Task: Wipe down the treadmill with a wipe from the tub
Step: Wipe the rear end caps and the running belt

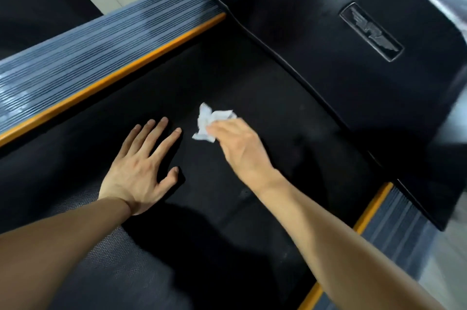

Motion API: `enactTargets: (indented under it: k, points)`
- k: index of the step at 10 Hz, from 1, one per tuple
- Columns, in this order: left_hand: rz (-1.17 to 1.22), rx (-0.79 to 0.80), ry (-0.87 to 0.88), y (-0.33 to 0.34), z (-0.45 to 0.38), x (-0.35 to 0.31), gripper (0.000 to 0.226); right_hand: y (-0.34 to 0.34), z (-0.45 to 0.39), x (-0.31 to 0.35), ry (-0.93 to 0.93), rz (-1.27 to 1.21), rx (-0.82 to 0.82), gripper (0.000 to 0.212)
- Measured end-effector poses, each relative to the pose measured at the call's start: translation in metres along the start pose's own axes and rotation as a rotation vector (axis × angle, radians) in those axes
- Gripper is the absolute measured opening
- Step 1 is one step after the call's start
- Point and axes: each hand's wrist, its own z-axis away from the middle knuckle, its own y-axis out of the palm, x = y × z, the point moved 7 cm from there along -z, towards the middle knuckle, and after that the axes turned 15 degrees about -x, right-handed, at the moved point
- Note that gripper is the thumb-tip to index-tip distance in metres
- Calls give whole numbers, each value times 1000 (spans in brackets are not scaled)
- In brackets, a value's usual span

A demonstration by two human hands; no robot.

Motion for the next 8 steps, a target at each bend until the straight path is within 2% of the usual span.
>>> enactTargets:
  k: [1,2,3,4,5,6,7,8]
  points:
    - [-12,1,-2,1,1,0,75,-22,9,-54,100,-57,-73,13]
    - [-21,-3,-8,1,2,1,75,-64,-3,-131,389,208,-77,36]
    - [-20,-7,-4,0,2,-1,75,-69,5,-130,516,206,-152,39]
    - [-37,-5,3,0,4,-2,75,-24,35,-52,231,80,-30,42]
    - [-62,-4,-5,-1,5,-2,75,-21,68,-31,153,-14,72,49]
    - [-114,-18,9,0,7,-3,74,-78,68,-107,390,148,50,37]
    - [-180,-25,41,1,6,-8,75,-116,70,-147,597,282,-82,29]
    - [-219,-44,45,-3,6,-15,74,-95,77,-82,524,102,-90,8]
